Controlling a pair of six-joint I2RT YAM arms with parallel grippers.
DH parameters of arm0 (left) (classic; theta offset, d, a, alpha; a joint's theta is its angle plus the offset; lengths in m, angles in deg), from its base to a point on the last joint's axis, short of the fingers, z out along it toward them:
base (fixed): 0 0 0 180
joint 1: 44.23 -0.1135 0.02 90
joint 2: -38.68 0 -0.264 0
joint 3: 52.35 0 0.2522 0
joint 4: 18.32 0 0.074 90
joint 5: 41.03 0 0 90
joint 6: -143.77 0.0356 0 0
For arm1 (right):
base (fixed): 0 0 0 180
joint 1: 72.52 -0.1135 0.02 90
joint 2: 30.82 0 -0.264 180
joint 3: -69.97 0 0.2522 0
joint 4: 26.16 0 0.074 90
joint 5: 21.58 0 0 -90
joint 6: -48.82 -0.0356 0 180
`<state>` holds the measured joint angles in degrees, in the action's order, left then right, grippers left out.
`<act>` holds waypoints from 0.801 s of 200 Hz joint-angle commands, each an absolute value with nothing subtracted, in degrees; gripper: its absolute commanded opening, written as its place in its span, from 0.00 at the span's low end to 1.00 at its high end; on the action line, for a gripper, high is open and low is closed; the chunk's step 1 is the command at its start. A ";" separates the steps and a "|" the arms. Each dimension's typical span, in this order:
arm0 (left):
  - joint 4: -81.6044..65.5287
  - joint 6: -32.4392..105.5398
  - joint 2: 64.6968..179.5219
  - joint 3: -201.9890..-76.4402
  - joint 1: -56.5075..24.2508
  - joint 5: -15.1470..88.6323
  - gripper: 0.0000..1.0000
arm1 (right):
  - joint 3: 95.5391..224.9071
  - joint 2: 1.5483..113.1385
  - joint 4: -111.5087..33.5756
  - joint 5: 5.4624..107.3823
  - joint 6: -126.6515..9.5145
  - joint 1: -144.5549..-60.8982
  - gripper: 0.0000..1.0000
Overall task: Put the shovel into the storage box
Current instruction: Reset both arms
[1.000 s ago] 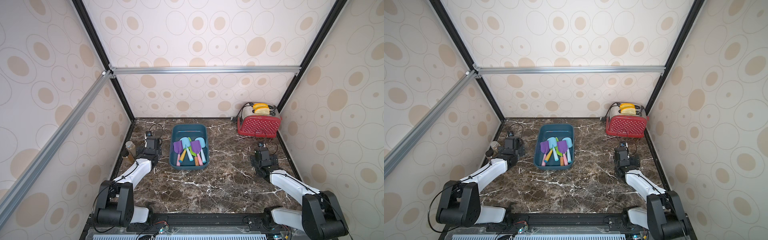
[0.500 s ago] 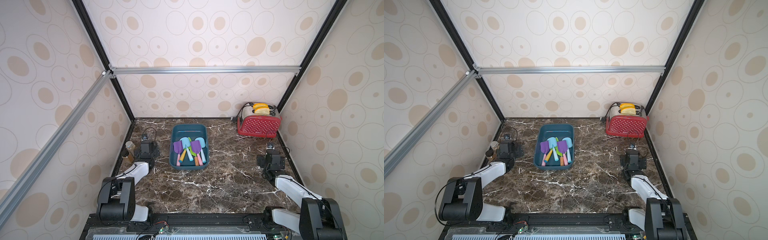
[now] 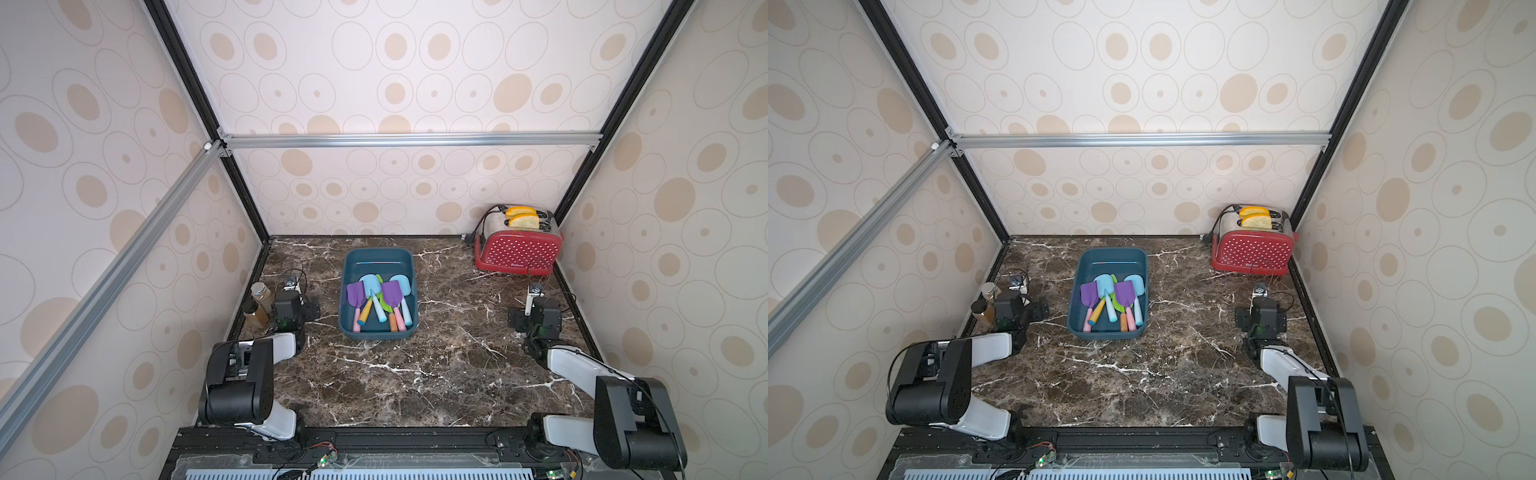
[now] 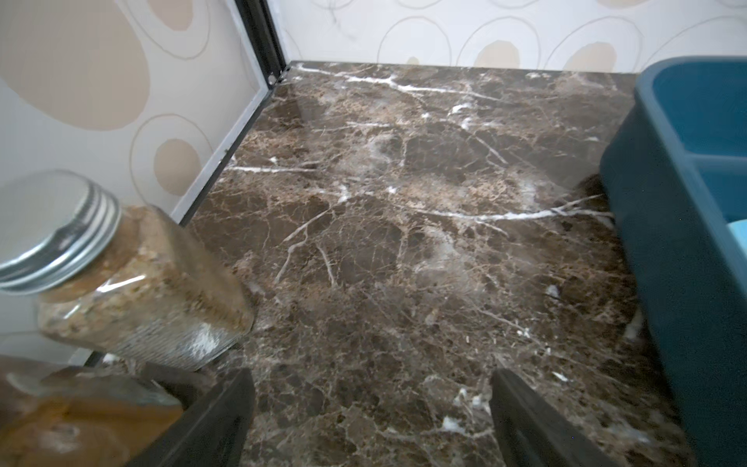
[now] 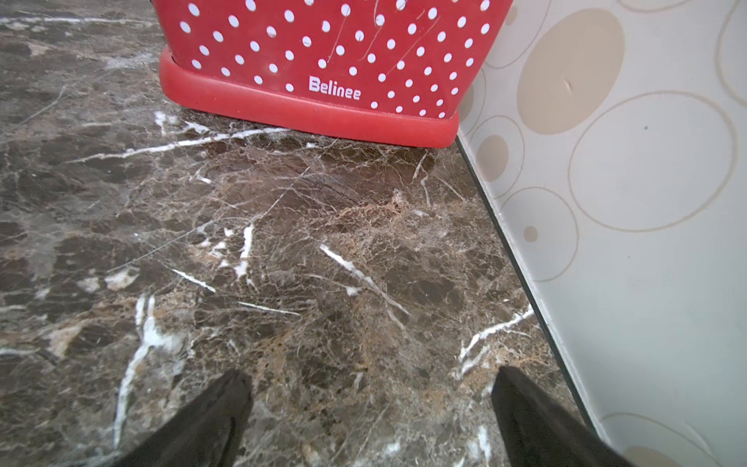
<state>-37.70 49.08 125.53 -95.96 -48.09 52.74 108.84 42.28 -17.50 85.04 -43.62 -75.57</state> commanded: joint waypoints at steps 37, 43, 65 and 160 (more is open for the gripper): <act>-41.38 51.75 125.76 -96.39 -48.07 48.97 0.99 | 106.33 42.21 -11.00 80.97 -41.98 -74.81 1.00; -41.37 51.75 125.80 -96.43 -48.04 48.97 0.99 | 106.11 42.22 -10.56 80.30 -41.87 -74.74 1.00; -41.97 51.92 125.58 -95.95 -47.94 48.82 0.99 | 105.59 42.77 -7.73 78.99 -41.34 -74.64 1.00; -54.41 53.37 127.46 -89.91 -48.19 44.16 0.96 | 106.07 56.48 7.78 72.15 -37.66 -74.75 0.96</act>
